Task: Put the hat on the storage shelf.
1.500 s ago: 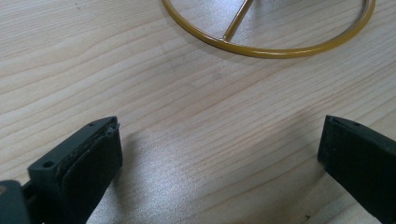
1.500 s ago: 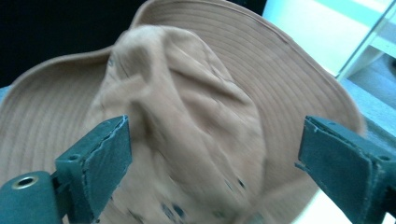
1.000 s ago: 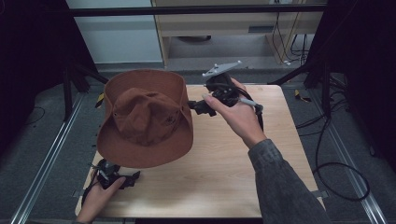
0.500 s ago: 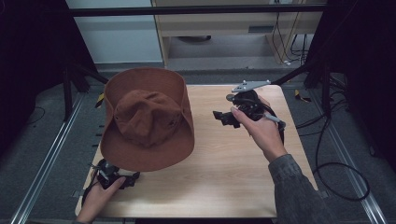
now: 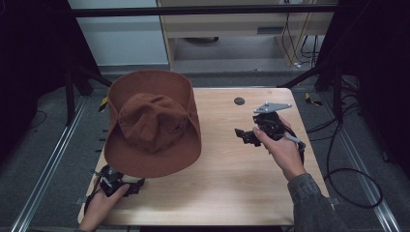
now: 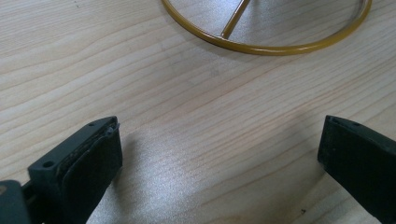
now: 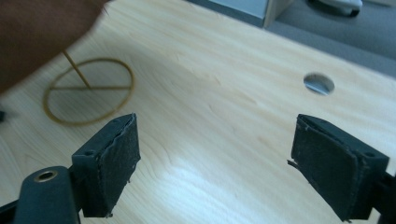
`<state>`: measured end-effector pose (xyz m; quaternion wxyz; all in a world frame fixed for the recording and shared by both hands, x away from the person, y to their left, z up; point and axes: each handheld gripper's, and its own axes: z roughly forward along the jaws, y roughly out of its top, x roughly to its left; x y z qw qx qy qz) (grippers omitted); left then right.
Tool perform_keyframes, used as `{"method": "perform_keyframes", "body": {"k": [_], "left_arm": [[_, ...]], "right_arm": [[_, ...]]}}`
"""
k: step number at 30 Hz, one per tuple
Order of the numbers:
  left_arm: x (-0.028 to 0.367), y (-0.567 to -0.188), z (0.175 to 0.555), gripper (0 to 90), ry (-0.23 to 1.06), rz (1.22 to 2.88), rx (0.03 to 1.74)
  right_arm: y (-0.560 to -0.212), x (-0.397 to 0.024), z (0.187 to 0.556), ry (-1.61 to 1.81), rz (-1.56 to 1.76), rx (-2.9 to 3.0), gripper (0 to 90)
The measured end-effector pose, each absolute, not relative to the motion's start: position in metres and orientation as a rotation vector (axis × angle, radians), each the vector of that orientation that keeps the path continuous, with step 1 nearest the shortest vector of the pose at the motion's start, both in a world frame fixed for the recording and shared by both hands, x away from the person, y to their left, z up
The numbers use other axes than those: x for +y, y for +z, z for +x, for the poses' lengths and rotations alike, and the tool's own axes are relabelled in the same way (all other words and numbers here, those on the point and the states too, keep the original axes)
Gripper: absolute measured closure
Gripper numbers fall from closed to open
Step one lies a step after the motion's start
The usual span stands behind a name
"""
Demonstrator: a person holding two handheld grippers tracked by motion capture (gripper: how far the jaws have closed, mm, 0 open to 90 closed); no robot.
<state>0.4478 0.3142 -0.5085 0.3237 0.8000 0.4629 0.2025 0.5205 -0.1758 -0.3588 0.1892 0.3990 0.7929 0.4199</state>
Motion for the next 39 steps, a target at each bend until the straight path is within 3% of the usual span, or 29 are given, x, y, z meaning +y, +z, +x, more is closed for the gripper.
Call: {"method": "perform_keyframes", "body": {"k": [20, 39], "left_arm": [[0.315, -0.509, 0.442, 0.0, 0.531, 2.098, 1.209], [0.315, -0.509, 0.442, 0.0, 0.531, 2.099, 1.208]], "right_arm": [[-0.470, -0.223, 0.494, 1.060, 1.338, 2.202, 15.6], [-0.500, -0.236, 0.493, 0.998, 1.404, 2.141, 15.3]]}}
